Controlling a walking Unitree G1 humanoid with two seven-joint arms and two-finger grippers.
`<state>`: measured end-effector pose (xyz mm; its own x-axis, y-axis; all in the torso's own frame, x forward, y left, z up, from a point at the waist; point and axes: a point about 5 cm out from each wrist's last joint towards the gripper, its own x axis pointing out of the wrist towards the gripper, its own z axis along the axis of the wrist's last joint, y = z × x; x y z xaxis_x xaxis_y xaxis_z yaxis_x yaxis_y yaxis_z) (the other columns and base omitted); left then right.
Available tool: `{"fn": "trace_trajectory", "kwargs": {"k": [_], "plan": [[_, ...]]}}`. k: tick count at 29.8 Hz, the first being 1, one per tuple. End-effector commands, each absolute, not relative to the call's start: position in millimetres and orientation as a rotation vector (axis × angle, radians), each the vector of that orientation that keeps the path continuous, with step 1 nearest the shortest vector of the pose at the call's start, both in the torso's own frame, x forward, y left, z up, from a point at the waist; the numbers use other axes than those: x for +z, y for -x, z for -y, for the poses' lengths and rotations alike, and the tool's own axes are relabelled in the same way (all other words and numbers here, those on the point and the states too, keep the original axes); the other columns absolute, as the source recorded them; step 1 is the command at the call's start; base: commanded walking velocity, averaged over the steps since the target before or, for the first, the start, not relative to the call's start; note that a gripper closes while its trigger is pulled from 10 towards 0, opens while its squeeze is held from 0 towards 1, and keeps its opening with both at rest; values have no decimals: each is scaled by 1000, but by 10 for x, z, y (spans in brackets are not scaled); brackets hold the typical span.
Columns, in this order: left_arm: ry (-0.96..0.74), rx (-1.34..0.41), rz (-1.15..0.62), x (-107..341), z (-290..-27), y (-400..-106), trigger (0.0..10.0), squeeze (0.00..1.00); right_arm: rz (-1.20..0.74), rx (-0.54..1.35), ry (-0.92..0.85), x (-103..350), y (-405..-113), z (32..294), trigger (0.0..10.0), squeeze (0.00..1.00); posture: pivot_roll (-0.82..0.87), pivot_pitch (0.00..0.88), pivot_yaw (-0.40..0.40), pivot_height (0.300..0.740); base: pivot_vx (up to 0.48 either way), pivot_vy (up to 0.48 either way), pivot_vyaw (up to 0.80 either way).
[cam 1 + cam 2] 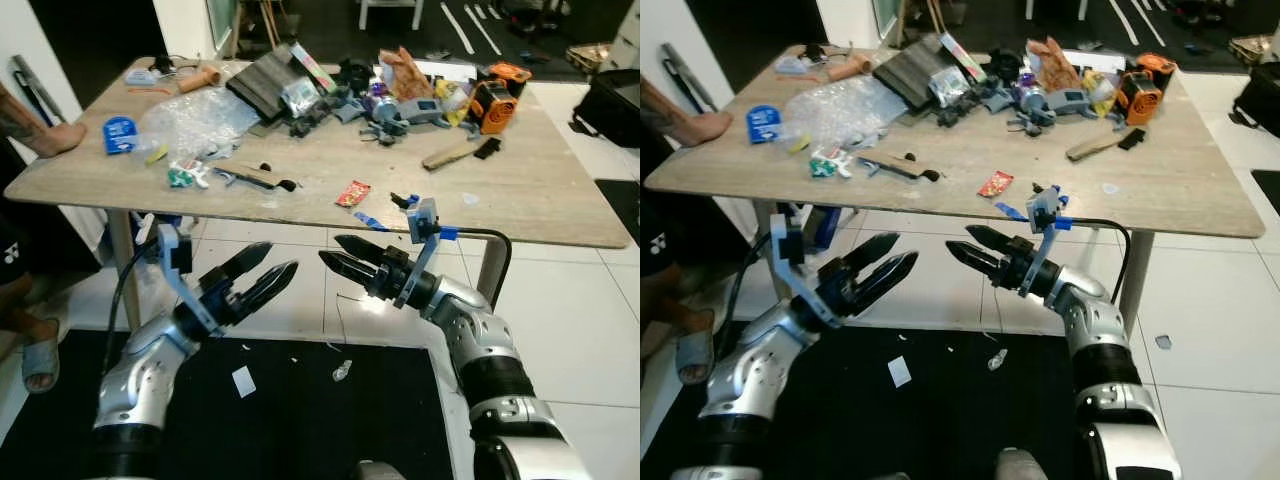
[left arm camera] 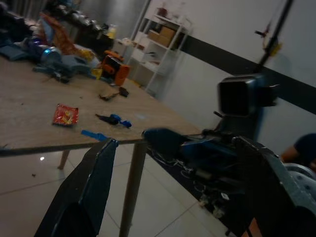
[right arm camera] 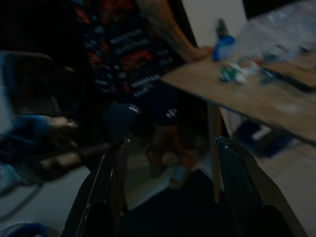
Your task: Picking trash to rubbish bin
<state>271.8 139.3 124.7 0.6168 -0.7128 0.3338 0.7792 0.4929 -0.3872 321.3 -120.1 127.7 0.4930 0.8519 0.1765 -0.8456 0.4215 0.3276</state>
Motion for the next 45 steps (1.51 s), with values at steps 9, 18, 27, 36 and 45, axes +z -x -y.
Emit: {"fn": "trace_trajectory", "kwargs": {"k": [9,18,27,36,45], "plan": [[323,-356,108,1359,-1669,-2911,10000,0,125,436,-193,1678,-3493,1671,10000,0,-159,0,-1,740,0,0,0],[66,-216,109,1419,-1694,-2813,10000,0,95,293,-67,1533,-3372,1693,10000,0,-137,0,3,740,0,0,0],[-37,-107,46,1202,-1776,-2732,10000,0,14,251,210,1279,-3321,1535,10000,0,-125,0,-12,740,0,0,0],[-55,1,34,1184,-1985,-2763,10000,0,-27,188,392,1172,-3298,1630,10000,0,-145,0,10,740,0,0,-178],[-73,-21,1,1131,-1940,-2763,10000,0,-74,158,366,1094,-3297,1679,10000,0,-148,0,9,740,0,0,-800]]}}
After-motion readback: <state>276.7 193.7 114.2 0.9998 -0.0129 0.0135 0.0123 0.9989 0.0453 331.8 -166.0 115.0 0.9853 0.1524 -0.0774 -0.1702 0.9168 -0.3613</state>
